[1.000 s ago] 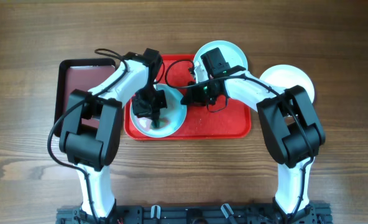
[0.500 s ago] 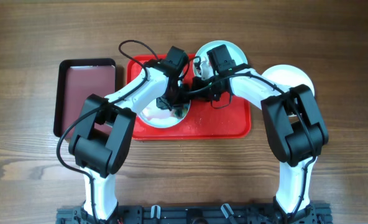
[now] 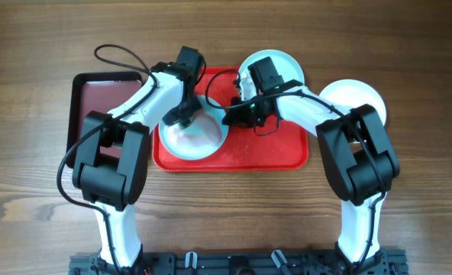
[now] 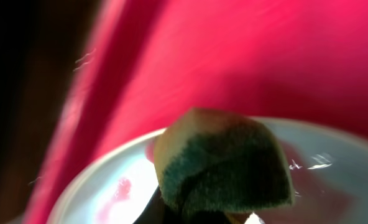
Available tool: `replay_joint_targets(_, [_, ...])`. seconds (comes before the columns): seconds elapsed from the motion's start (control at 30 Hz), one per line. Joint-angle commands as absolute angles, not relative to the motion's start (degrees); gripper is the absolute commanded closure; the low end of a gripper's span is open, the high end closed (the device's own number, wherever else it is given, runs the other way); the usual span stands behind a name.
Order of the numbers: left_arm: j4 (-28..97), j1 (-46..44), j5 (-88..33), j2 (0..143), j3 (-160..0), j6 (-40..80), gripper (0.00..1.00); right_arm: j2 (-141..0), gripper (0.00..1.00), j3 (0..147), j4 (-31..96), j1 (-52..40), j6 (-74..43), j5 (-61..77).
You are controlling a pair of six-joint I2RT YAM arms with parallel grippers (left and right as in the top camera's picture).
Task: Clean dirty plates on tray and stack at the side
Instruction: 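Keep scrubbing the blue plate surface with the sponge in circles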
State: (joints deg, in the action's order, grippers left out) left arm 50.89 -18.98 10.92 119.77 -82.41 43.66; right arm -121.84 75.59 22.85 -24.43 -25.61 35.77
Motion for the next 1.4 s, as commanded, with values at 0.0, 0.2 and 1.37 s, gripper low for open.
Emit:
replay_joint_targets(0.0, [62.04,-16.75,14.31,127.09,-76.93,44.49,0.96,-123.79,0.96,75.31,23.44,-23.29,-26.09,34.96])
replay_joint_targets(0.2, [64.53,-17.04,-10.41,127.09,-76.93,20.8,0.96,-123.79,0.96,75.31,23.46,-23.27,-26.06,34.98])
replay_joint_targets(1.37, [47.24,-19.51,29.5,126.85,-77.06,51.46,0.96,-123.79,0.96,75.31,23.44,-23.29,-25.98,34.72])
